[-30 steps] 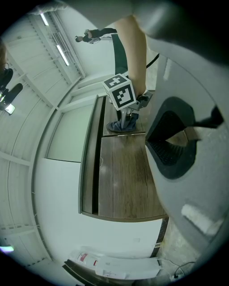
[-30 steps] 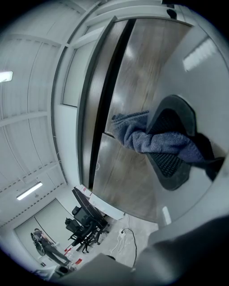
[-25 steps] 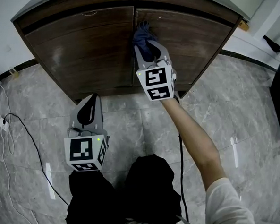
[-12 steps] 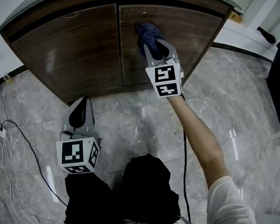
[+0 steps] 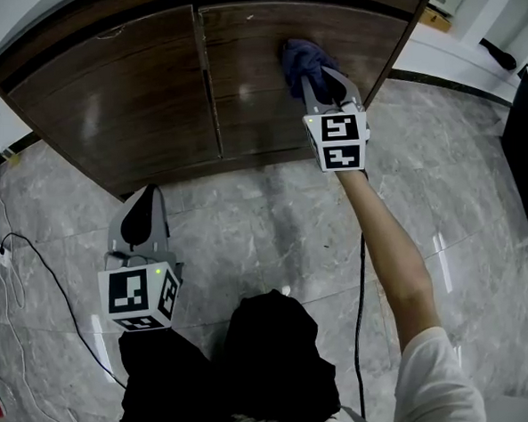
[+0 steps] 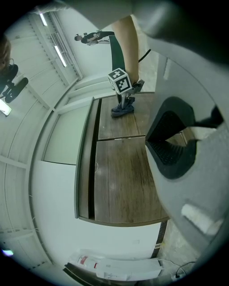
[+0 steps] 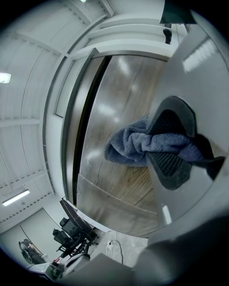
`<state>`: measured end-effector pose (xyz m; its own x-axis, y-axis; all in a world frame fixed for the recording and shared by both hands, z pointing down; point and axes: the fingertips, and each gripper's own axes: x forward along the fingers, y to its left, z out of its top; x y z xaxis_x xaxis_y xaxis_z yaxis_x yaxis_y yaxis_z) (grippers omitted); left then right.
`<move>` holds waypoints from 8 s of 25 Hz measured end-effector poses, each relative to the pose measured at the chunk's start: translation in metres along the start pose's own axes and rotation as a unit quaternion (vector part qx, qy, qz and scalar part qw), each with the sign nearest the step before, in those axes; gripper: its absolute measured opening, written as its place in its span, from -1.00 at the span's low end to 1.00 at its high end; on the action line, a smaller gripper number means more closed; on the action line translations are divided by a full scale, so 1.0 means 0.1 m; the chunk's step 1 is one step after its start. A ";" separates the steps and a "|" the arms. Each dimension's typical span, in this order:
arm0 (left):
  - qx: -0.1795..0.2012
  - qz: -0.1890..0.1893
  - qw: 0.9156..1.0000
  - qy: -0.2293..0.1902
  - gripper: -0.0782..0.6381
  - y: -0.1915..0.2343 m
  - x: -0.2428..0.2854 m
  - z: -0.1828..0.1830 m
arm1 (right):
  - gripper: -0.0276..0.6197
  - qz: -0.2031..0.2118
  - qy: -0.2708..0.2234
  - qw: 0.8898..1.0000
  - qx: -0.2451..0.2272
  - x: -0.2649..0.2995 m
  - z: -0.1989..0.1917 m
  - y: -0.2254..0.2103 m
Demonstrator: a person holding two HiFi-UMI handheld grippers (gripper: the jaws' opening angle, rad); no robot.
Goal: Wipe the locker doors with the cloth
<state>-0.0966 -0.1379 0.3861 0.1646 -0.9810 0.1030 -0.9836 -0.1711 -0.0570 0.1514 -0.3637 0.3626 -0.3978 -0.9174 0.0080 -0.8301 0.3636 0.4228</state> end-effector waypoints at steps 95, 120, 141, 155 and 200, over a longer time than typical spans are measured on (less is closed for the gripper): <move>0.013 0.013 1.000 0.017 -0.78 0.05 0.02 -0.11 | -0.66 0.013 0.019 0.998 0.051 -0.02 -0.73 0.30; 0.017 0.011 0.999 0.028 -0.78 -0.01 0.08 -0.16 | -0.67 -0.089 0.060 0.988 0.113 -0.27 -1.44 -0.70; 0.011 0.004 1.000 0.013 -0.78 -0.01 0.03 -0.08 | -0.66 0.026 0.040 0.993 0.112 0.05 -1.03 0.99; 0.004 0.004 1.000 0.016 -0.78 0.03 0.00 -0.07 | -0.66 0.085 0.027 0.991 0.101 0.21 -0.75 1.79; 0.030 -0.004 0.999 0.029 -0.78 -0.11 0.12 -0.19 | -0.66 -0.078 0.119 0.984 0.111 -0.31 -2.14 -0.55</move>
<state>-0.0854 -0.1462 0.4066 0.1657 -0.9731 0.1603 -0.9760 -0.1851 -0.1147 0.2927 -0.3899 0.5331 -0.1780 -0.9671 0.1815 -0.9492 0.2174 0.2275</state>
